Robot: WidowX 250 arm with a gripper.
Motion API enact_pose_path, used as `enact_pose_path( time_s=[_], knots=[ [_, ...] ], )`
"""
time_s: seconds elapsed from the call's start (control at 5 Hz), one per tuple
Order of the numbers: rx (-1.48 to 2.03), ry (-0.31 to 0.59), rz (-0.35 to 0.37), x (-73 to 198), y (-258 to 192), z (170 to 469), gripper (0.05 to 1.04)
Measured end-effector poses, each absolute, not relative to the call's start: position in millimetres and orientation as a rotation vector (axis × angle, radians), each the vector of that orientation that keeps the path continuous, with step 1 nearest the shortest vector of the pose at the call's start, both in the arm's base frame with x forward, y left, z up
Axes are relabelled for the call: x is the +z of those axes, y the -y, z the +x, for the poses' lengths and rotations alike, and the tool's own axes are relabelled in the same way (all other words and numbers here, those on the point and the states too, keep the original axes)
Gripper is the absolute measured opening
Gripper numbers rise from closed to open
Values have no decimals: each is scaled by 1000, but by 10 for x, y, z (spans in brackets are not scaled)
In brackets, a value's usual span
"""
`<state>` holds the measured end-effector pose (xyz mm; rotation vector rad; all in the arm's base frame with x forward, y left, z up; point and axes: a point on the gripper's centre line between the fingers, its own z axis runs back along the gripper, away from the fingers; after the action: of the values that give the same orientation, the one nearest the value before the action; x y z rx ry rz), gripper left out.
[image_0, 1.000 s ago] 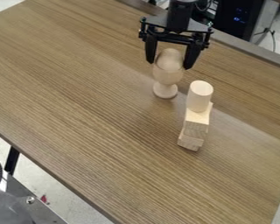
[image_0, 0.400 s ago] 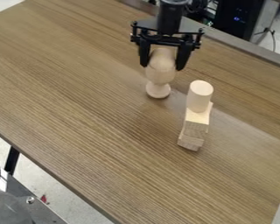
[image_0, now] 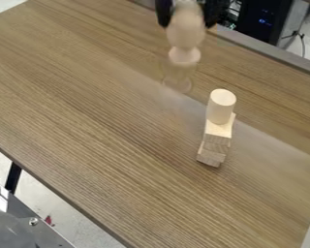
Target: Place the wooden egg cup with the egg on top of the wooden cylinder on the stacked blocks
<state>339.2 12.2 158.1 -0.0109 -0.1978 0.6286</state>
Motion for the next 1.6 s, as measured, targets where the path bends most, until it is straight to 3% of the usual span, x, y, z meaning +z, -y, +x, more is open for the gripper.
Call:
enact_pose_path(
  time_s=[0.8,1.6],
  knots=[
    [522,170,-55,1966,342,3085,871],
    [400,133,-36,1829,676,2894,871]
  ],
)
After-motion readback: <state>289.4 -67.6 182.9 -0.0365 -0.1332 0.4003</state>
